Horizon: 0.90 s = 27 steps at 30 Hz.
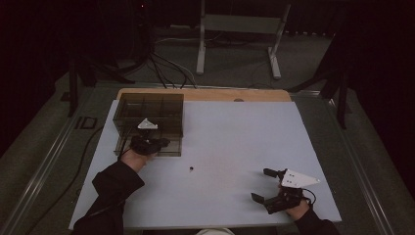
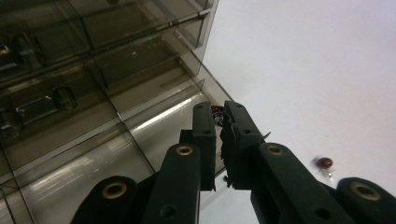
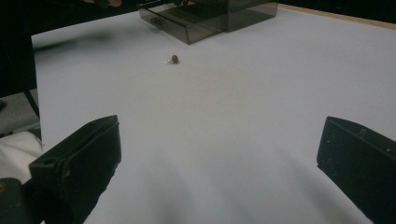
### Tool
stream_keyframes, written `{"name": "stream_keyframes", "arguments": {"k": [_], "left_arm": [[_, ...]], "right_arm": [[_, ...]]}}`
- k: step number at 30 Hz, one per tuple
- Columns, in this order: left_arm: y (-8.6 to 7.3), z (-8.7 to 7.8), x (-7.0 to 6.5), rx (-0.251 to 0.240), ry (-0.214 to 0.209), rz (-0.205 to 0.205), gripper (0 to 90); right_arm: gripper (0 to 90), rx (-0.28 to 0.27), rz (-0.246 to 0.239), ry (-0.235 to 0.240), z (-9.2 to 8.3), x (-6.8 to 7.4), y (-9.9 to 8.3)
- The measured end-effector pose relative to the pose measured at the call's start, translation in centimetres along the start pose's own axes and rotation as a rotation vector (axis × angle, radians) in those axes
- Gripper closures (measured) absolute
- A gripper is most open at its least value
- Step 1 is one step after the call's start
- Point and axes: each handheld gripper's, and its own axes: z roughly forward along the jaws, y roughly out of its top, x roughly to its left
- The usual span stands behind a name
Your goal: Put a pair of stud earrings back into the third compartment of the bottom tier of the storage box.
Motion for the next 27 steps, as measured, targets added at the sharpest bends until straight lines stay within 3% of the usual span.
{"name": "stream_keyframes", "arguments": {"k": [6,11,18,27], "left_arm": [[-0.1,0.8,-0.2,0.026,0.008,0.003,85.4],[0.3,1.8,-0.7,0.071,0.035,0.039,85.4],[0.9,2.1,-0.9,0.063,0.071,0.041,84.9],[1.2,1.3,-0.9,0.010,0.101,-0.009,51.0]], "right_arm": [[0.0,0.002,-0.001,0.000,0.0,0.0,0.0],[0.0,0.003,-0.001,0.001,0.0,0.0,0.0],[0.0,0.003,-0.001,-0.001,-0.1,0.0,0.0],[0.0,0.001,-0.005,-0.001,-0.2,0.0,0.0]]}}
